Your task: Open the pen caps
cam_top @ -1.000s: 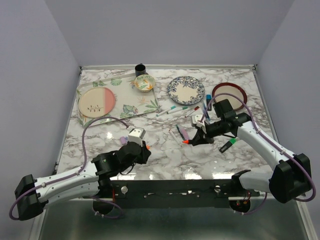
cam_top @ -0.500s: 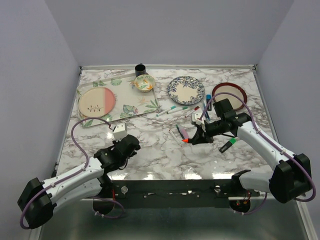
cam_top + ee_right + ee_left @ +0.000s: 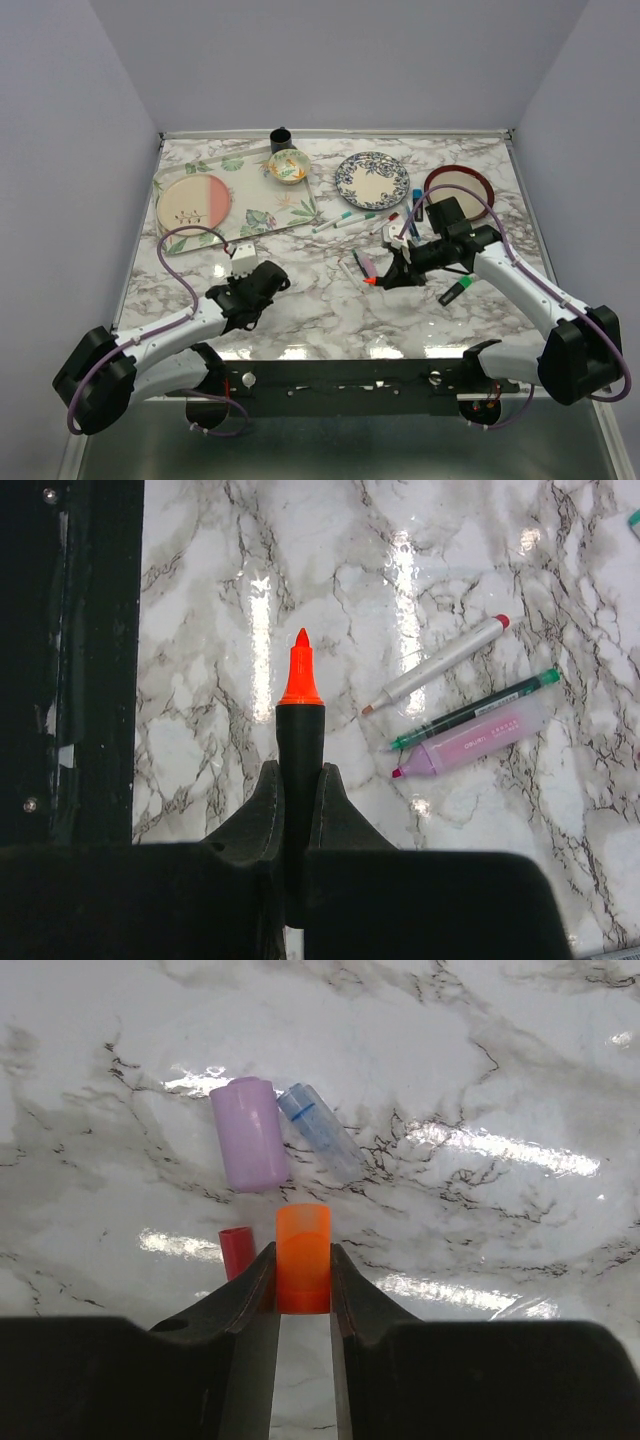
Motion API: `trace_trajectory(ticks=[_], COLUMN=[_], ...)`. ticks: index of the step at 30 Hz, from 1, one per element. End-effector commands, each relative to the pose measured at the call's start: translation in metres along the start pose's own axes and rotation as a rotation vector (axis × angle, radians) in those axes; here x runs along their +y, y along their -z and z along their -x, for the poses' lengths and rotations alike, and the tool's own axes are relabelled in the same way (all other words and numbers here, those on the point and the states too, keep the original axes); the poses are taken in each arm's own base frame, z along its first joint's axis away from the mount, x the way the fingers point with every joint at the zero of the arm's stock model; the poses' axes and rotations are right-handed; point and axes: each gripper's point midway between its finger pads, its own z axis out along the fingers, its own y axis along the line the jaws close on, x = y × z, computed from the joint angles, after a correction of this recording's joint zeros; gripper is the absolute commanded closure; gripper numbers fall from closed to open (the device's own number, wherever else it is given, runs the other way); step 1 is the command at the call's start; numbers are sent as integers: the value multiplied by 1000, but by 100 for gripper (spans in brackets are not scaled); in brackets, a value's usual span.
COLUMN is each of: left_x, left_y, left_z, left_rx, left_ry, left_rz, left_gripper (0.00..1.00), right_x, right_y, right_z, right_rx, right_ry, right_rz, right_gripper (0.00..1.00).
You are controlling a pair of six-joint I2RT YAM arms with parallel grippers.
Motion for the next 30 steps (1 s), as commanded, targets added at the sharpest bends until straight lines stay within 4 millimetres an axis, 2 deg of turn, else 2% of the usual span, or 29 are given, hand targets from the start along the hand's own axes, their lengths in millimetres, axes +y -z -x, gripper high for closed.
trace_trajectory(ticks=[1,8,16,20,23,30], left_x=[-4,-4,-5,-9,-14,-23], left_y=[-2,-3,-1,7,21,47], left_z=[20,18,21,27,41,63], left_rx=[-64,-52,-59,-67,-102,-160], left_ry=[21,21,36,55,94,155], left_rz=[17,6,-14,-50,-104,-221], left_gripper=[67,62,60,55,49,39], right_x=[-8,-19,-52,-62,-74,-105], right_y=[-3,-11,-13,-17,-16,-11], right_z=[-2,-9,-23,-34,-45,-53], right_rx=[-5,2,65,96,128,126], right_ry=[-30,-160,-340,-474,-542,-657], right_rz=[-29,-62,-214,-266,-344,-525], right_gripper=[99,99,100,99,99,97])
